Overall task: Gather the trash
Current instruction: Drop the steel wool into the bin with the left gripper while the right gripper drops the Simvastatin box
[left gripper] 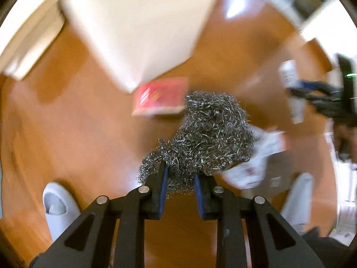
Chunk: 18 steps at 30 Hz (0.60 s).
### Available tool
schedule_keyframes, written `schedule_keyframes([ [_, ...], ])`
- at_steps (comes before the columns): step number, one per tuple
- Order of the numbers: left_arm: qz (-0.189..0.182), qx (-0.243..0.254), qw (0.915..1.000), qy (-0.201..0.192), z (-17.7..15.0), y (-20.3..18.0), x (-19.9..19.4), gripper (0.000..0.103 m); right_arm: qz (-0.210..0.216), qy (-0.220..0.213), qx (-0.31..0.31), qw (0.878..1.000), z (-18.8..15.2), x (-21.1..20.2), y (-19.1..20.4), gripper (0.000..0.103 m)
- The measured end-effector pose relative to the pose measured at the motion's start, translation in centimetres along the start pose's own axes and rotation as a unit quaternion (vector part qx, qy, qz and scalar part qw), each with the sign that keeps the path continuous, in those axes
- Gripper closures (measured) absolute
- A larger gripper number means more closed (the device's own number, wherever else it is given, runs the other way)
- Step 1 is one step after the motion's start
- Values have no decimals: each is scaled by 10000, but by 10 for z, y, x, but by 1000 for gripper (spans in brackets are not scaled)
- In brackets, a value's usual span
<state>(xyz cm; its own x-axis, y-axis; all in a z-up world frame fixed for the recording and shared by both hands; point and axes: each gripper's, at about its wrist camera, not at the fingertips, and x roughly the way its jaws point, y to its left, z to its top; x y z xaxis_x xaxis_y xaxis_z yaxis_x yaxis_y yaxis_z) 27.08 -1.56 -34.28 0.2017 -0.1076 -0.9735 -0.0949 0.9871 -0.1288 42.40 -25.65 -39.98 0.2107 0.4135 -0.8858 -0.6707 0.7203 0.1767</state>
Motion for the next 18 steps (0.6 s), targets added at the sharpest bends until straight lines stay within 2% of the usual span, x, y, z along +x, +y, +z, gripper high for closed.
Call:
schedule_keyframes([
  [3,-536,167,9968,-573,23,-30,-53,82,87,-335,241,9991,1,-21,-2,48],
  [5,-833,144,9912,-1019,47,-39,-90,82,113,-574,444,9973,2,-38,-5,48],
  [7,-982,30,9839,-1496,71,-36,-127,82,128,-737,603,9954,1,-49,-8,48],
  [8,-984,-12,9798,-1739,86,-33,-145,82,168,-788,685,9944,1,-53,-10,48],
  [9,-840,-27,9755,-2035,104,-27,-163,82,207,-821,738,9937,1,-55,-11,48],
  [11,-479,-28,9710,-2344,126,-11,-175,82,211,-884,798,9927,-1,-59,-11,48],
  [12,-281,-39,9714,-2359,136,-2,-174,82,223,-915,823,9921,-1,-60,-12,48],
  [15,-9,-226,9800,-1979,166,20,-144,82,324,-1044,1023,9887,-3,-64,-14,48],
  [18,443,-360,9831,-1738,176,33,-108,67,399,-1149,1138,9860,-3,-66,-12,48],
])
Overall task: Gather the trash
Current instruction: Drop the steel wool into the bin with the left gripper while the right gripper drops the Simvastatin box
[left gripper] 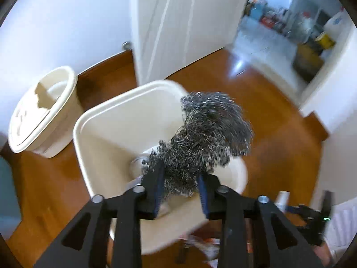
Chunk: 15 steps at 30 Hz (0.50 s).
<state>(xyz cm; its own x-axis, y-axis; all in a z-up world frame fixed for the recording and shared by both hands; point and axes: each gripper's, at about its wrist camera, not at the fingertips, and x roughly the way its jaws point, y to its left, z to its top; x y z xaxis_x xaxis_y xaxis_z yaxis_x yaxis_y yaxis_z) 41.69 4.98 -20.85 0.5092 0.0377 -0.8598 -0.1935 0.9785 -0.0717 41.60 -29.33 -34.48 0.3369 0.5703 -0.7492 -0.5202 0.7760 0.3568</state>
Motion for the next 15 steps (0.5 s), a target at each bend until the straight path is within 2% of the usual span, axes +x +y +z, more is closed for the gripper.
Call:
schedule_keyframes([
  [2,170,-322,9993,-34,-6,9,7,30,34,-38,-9,10000,2,-3,5,48],
  [3,193,-431,9989,-44,-9,10,5,24,34,-62,-21,10000,2,-4,7,48],
  [5,274,-504,9983,-57,-9,20,0,23,63,-101,-38,9999,4,-7,10,48],
  [7,362,-370,9986,-49,-8,29,-12,23,61,-129,-61,9999,6,-8,13,48],
  [9,666,-117,9977,-25,-18,25,-20,23,63,-195,-96,9997,11,-12,18,48],
  [12,1012,164,9947,-92,-27,19,-30,23,106,-433,-252,9987,29,-26,35,48],
  [15,1318,172,9911,-49,-49,30,-43,23,300,-822,-518,9948,67,-45,59,48],
])
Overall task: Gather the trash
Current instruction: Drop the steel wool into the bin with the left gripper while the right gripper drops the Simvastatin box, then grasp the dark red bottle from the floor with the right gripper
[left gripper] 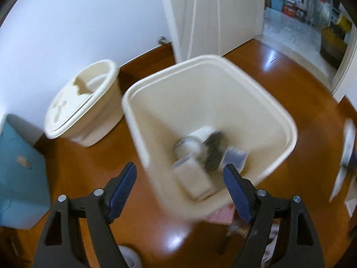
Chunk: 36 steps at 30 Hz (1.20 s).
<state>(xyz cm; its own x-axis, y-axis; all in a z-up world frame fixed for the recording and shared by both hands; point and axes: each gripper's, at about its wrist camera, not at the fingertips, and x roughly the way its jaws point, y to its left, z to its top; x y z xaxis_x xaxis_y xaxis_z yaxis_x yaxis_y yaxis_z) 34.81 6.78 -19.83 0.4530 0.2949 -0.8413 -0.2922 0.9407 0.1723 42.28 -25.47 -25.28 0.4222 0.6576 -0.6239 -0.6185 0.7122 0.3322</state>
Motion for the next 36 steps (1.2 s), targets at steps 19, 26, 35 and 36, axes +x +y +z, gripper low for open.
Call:
schedule_keyframes([
  [19,292,-785,9956,429,-83,37,-2,23,875,284,-1488,9846,148,121,185,48],
  [26,51,-1000,9911,881,-131,21,15,23,665,994,-1317,9840,141,172,177,48],
  [35,-80,-842,9874,1339,-147,4,38,23,463,1163,-1840,9749,123,170,186,20],
  [36,-89,-841,9866,1397,-149,4,41,23,501,994,-1838,9766,121,158,182,20],
])
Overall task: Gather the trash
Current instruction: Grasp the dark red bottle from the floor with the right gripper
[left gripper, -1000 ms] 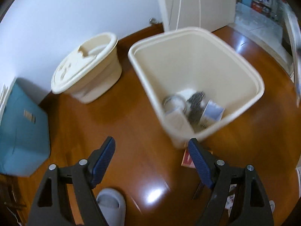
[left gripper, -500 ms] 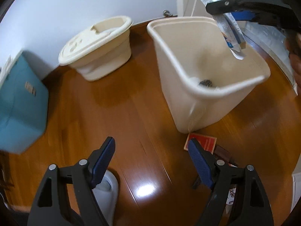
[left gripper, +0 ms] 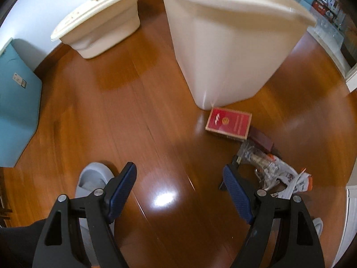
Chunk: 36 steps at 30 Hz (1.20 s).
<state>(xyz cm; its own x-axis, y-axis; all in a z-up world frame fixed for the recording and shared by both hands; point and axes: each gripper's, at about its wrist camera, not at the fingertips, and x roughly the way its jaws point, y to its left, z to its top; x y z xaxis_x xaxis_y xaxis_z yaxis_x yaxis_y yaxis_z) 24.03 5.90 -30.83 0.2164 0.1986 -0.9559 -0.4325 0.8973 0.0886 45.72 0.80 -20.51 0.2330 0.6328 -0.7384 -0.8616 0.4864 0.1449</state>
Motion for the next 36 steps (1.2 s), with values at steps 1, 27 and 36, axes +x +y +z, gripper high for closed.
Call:
schedule_keyframes([
  [1,7,-32,10000,21,-1,1,2,23,53,-272,-27,9996,-11,-18,-3,20],
  [27,-88,-362,9957,853,-29,-2,60,23,-484,1993,-1165,9718,-260,136,-8,30],
  [36,-202,875,9931,755,-26,-49,95,23,-42,1887,-198,9818,-261,128,-34,70],
])
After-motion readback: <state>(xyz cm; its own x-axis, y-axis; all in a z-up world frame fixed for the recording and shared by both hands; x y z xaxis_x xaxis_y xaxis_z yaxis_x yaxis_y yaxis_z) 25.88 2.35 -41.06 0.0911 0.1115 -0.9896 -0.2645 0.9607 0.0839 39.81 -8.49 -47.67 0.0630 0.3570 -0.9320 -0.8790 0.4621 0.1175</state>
